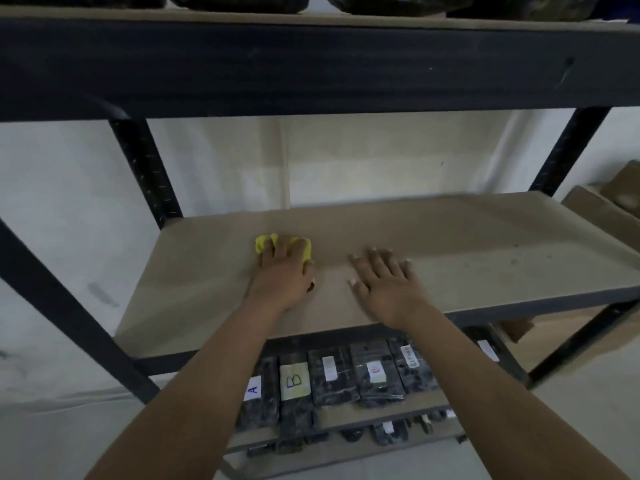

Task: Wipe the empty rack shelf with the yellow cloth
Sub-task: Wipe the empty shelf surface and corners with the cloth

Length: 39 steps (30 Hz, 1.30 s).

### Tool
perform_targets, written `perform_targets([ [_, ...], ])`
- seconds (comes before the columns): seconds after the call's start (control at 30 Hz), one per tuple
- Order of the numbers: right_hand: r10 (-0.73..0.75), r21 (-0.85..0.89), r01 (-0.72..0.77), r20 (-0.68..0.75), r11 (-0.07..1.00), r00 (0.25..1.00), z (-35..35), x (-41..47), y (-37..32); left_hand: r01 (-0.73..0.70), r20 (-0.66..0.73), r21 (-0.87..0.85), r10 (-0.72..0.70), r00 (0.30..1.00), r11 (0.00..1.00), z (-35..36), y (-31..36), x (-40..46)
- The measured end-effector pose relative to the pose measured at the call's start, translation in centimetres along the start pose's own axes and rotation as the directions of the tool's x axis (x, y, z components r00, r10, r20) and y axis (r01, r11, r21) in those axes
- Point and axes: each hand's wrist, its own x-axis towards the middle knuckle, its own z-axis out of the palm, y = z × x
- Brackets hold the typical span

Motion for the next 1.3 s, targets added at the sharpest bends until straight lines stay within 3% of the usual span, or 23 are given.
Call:
perform_targets([
  [0.2,-0.055,0.064,0.057,-0.034,0.996,0.998,0.0,0.5,-1.5,0.027,-0.102,0.006,-0.026,0.994,1.0,-1.3,-3.2,7.1],
  [0.4,-0.049,0.06,0.051,-0.03,0.997,0.998,0.0,0.1,-1.3,0.282,-0.279,0.187,-0.225,0.934,0.941,-4.0,-11.5,8.5],
  [0.5,-0.051,0.057,0.052,-0.016,0.997,0.999,-0.1,0.2,-1.3,0.375,-0.338,0.044,-0.339,0.878,0.926,-3.7,-12.9,5.6],
  [0.57,-0.046,0.056,0.047,-0.004,0.997,0.999,-0.1,0.3,-1.4,0.421,-0.256,-0.101,-0.432,0.865,0.902,-3.4,-11.5,2.6],
  [0.63,-0.041,0.054,0.041,0.007,0.998,0.999,0.0,0.4,-1.5,0.365,-0.167,-0.12,-0.381,0.909,0.923,-2.4,-8.9,-0.5],
  [0.77,-0.04,0.062,0.04,-0.004,0.997,0.999,0.0,0.4,-1.6,0.141,-0.183,0.076,-0.126,0.975,0.987,-0.1,-2.0,-2.3],
  [0.9,-0.045,0.061,0.046,-0.024,0.997,0.999,0.0,0.0,-1.5,0.158,-0.138,0.074,-0.147,0.979,0.985,0.1,-0.1,3.3],
  [1.1,-0.049,0.05,0.051,-0.029,0.997,0.998,-0.1,0.0,-1.3,0.124,-0.185,0.113,-0.101,0.977,0.986,-1.4,-6.0,9.2],
  [1.3,-0.037,0.037,0.038,-0.027,0.999,0.999,0.1,0.3,-1.4,0.299,-0.245,0.067,-0.274,0.93,0.952,-4.8,-13.8,6.4],
])
